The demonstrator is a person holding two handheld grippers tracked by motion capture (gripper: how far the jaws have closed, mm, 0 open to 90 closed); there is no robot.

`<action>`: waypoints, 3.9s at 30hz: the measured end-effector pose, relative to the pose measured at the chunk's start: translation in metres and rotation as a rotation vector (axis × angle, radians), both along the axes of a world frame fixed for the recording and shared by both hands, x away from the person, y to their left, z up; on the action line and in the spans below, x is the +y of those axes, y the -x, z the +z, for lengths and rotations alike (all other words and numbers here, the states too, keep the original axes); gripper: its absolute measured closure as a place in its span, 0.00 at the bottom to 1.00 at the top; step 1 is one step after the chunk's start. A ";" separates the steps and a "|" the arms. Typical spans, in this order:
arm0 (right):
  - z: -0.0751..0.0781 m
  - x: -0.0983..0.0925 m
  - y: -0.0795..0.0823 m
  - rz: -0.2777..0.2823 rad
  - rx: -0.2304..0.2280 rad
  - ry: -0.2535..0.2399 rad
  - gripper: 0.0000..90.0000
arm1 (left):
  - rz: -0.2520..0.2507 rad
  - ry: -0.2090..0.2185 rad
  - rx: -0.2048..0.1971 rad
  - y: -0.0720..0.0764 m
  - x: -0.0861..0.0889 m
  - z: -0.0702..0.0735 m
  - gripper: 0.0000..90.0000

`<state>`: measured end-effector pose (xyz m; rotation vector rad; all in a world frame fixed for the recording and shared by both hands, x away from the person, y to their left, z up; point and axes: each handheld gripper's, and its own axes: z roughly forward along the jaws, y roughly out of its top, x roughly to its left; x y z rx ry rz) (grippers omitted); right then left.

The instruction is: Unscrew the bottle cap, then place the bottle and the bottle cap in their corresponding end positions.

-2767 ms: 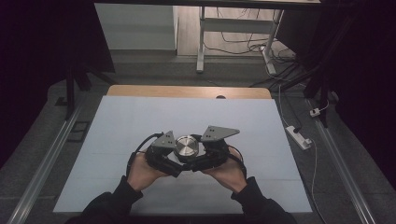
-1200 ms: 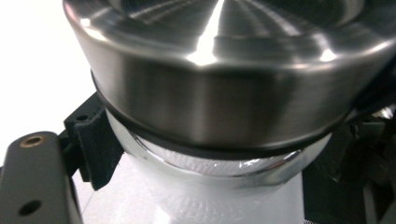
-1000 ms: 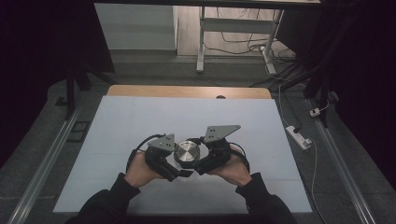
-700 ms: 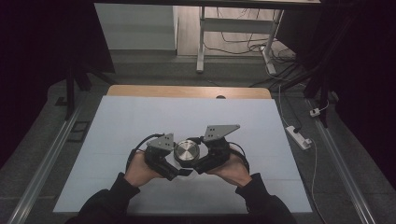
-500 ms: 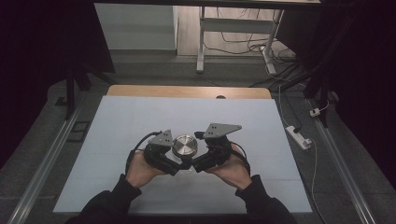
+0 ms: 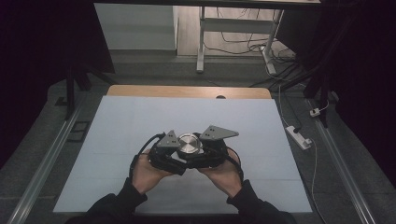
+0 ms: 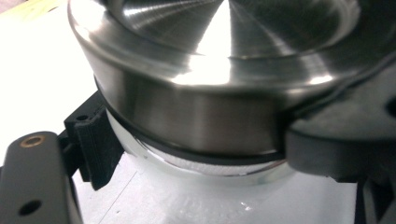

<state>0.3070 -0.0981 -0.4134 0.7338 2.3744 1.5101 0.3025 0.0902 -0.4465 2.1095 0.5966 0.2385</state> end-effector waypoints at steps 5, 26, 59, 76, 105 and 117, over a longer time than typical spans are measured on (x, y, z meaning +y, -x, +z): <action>0.004 -0.006 -0.004 0.132 0.017 -0.010 0.20 | -0.140 0.031 0.015 -0.003 0.008 0.001 0.17; 0.008 -0.013 -0.011 0.290 0.028 -0.005 0.11 | -0.249 0.063 0.017 -0.010 0.017 -0.003 0.17; 0.005 -0.018 -0.016 0.359 0.054 -0.039 0.21 | -0.316 0.070 0.040 -0.008 0.012 -0.004 0.17; 0.010 -0.023 -0.016 0.297 0.010 -0.035 0.20 | -0.222 0.026 0.029 -0.014 0.016 -0.010 0.17; 0.003 -0.019 0.003 0.313 -0.024 -0.001 0.20 | -0.038 0.029 0.008 -0.035 0.037 -0.014 0.17; -0.008 -0.021 0.009 0.318 -0.022 0.005 0.20 | -0.006 0.038 0.007 -0.050 0.038 -0.013 0.17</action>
